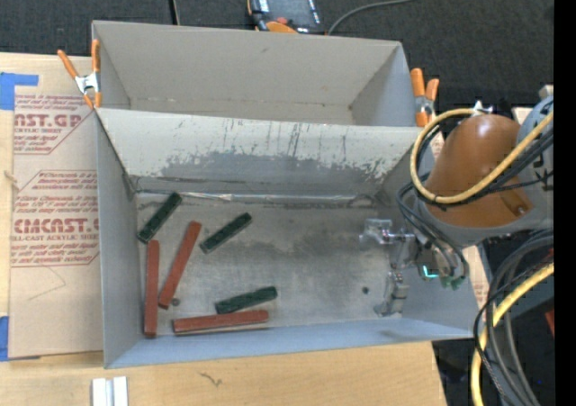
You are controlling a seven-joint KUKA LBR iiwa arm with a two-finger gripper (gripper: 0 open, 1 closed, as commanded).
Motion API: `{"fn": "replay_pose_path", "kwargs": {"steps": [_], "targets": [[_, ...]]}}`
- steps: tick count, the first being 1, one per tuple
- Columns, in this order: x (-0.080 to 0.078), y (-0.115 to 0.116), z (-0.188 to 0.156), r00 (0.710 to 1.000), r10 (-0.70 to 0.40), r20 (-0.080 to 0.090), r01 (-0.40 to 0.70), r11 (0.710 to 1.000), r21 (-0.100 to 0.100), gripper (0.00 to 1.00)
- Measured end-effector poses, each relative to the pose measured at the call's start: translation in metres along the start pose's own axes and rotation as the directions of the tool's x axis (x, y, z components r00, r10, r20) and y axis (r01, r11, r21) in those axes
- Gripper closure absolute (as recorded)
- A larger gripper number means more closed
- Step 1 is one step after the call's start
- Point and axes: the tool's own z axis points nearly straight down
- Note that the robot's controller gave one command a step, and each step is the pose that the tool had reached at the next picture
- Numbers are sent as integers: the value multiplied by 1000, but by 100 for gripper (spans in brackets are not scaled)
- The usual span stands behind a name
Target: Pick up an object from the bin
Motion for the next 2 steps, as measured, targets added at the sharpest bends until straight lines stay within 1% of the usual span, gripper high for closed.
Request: {"fn": "replay_pose_path", "kwargs": {"steps": [1, 2], "targets": [[-15, 59, 77, 1000, -7, 1, 7, 1000, -3, 0], [-36, 150, 71, 991, 134, 9, -134, 991, -4, 0]]}}
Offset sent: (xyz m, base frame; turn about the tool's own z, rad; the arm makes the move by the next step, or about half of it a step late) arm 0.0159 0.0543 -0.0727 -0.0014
